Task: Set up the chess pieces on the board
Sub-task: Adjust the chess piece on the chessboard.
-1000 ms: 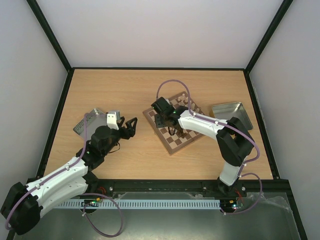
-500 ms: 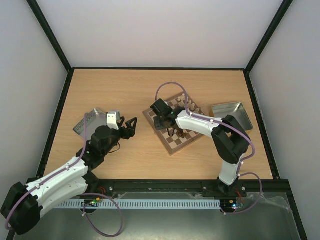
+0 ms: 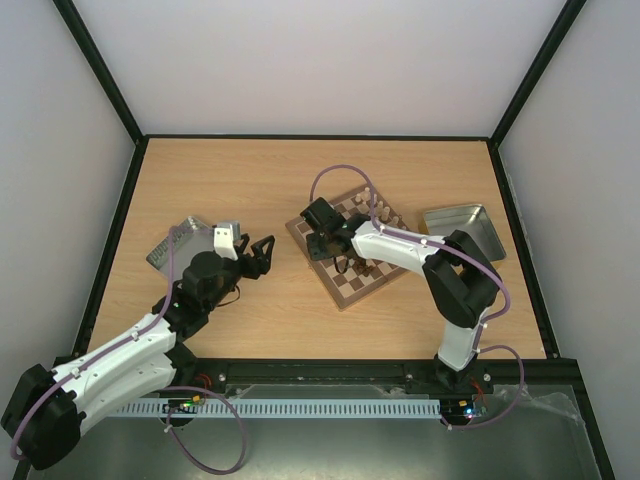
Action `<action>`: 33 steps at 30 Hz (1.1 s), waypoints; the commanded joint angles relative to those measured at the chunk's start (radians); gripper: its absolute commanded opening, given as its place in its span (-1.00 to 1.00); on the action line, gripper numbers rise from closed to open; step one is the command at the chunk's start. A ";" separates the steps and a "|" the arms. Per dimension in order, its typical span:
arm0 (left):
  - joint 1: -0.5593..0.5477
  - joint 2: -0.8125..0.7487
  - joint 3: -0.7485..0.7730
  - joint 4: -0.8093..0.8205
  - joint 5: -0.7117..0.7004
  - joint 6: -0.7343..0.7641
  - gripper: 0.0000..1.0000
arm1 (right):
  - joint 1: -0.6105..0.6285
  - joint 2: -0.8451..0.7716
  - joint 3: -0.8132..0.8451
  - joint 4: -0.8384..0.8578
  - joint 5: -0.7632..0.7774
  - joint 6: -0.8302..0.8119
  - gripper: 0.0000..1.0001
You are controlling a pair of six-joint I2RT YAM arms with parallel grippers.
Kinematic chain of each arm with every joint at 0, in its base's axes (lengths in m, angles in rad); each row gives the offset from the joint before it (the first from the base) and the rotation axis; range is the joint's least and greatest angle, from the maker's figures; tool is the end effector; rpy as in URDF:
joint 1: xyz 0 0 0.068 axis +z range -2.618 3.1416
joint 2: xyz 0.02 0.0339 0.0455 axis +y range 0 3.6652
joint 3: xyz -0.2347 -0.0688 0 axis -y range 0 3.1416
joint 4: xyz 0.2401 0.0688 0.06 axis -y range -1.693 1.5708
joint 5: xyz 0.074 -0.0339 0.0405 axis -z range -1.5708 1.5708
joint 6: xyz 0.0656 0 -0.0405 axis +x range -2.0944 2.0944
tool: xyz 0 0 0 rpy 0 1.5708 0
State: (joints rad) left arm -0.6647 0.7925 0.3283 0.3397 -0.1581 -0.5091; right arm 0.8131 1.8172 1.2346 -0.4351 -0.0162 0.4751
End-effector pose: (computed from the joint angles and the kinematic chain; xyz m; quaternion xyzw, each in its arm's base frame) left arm 0.1909 -0.1365 0.2096 0.0060 0.7492 -0.3160 0.5821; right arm 0.2632 0.2797 0.1403 -0.1640 0.9479 0.1702 0.2136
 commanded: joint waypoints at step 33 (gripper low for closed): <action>-0.004 0.000 0.024 -0.001 -0.003 -0.001 0.58 | 0.008 0.008 -0.046 0.074 -0.023 0.003 -0.45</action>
State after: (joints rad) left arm -0.6647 0.7944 0.3283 0.3283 -0.1577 -0.5091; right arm 0.8131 1.8187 1.1877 -0.3824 -0.0422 0.4789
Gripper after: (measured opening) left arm 0.789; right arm 0.279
